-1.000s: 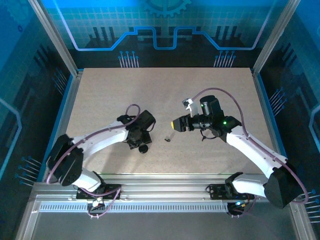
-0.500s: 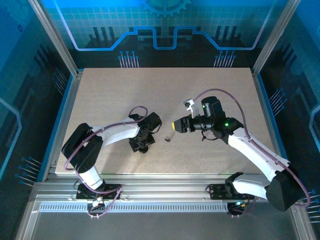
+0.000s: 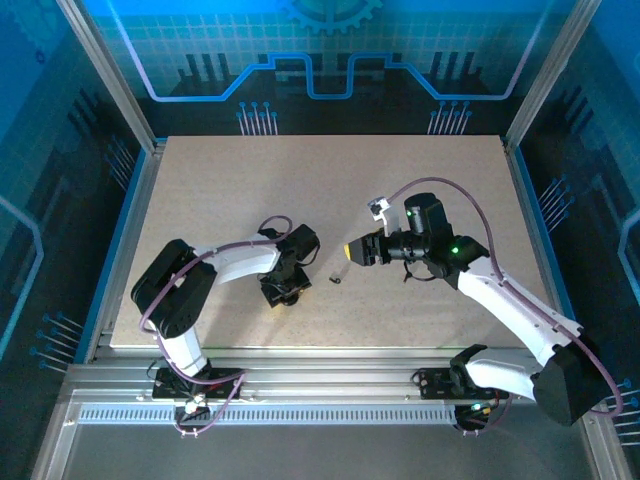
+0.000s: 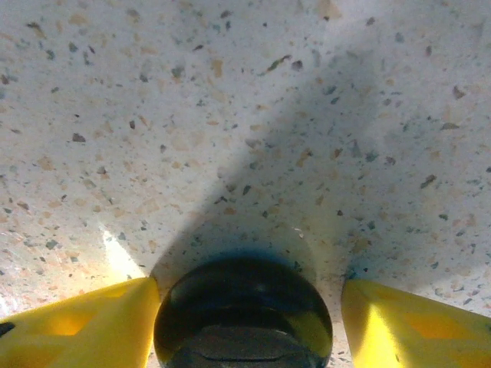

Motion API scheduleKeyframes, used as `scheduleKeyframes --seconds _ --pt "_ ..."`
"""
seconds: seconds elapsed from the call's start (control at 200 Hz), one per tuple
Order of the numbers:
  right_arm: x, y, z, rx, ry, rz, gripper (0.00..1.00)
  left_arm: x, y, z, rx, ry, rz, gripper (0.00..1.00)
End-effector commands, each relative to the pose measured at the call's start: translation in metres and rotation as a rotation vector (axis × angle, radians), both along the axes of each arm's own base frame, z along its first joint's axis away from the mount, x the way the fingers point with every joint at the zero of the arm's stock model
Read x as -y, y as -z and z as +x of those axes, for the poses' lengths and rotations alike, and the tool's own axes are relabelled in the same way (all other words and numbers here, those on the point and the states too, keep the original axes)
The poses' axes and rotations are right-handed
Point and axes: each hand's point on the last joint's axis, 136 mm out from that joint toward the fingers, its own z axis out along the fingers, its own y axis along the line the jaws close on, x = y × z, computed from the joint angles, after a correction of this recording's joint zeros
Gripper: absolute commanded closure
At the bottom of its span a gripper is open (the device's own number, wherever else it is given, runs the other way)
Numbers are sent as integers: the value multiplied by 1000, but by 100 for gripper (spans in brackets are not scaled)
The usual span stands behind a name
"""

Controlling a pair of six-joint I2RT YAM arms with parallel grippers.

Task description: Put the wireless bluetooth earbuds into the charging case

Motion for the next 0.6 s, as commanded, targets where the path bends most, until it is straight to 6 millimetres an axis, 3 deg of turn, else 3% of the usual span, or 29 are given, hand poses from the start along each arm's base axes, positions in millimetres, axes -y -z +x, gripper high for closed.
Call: scheduleKeyframes --seconds 0.0,0.215,0.425,0.455,0.595 --pt "1 2 -6 6 -14 -12 41 3 11 -15 -66 -23 -37 38" --pt "1 0 -6 12 -7 -9 41 -3 11 -24 -56 -35 -43 47" --pt "2 4 -2 1 9 -14 41 2 1 -17 -9 47 -73 54" --pt "4 16 -4 -28 12 -25 42 4 -1 -15 3 66 -82 54" --pt "10 22 -3 -64 44 -25 42 10 -11 -9 56 167 -114 56"
